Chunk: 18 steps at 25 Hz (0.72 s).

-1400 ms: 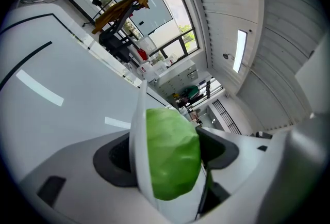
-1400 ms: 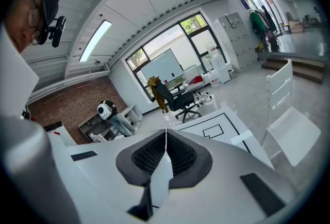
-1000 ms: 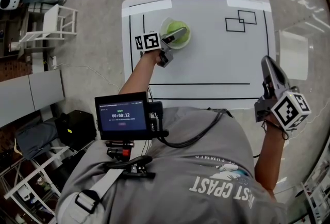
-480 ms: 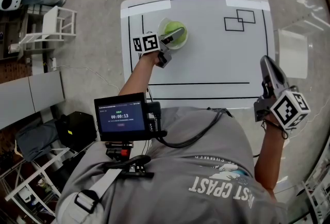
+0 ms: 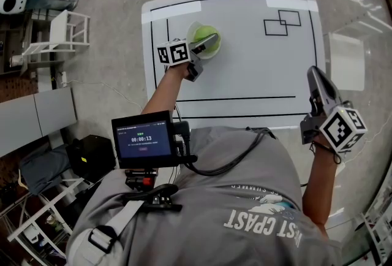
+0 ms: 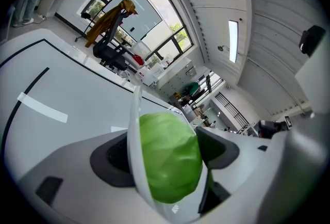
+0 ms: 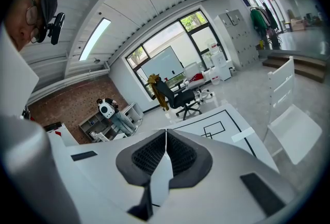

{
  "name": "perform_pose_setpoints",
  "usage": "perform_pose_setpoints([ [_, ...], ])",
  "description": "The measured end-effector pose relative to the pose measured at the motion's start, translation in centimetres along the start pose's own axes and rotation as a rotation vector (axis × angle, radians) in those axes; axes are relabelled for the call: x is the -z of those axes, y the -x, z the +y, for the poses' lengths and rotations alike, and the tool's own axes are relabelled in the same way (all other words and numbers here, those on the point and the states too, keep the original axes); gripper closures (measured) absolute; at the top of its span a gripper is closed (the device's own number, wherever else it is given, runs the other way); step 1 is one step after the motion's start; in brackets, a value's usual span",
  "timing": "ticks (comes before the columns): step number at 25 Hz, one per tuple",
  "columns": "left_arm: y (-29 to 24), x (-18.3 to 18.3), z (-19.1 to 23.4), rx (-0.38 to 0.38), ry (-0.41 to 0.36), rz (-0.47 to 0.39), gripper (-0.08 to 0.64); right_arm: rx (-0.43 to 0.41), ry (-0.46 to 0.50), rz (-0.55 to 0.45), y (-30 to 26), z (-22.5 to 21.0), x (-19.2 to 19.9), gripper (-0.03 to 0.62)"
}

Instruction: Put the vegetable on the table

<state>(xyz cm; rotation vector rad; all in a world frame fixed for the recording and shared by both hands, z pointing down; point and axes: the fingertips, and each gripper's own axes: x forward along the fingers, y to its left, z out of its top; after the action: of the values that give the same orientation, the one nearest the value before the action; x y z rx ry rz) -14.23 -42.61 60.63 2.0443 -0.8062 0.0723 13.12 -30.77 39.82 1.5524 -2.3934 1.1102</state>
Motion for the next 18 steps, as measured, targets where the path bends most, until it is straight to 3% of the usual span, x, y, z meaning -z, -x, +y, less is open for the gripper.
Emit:
perform_pose_setpoints([
  [18, 0.7, -0.4, 0.4, -0.009, 0.025, -0.020, 0.213, 0.007, -0.028, 0.065, -0.4, -0.3, 2.5, 0.584],
])
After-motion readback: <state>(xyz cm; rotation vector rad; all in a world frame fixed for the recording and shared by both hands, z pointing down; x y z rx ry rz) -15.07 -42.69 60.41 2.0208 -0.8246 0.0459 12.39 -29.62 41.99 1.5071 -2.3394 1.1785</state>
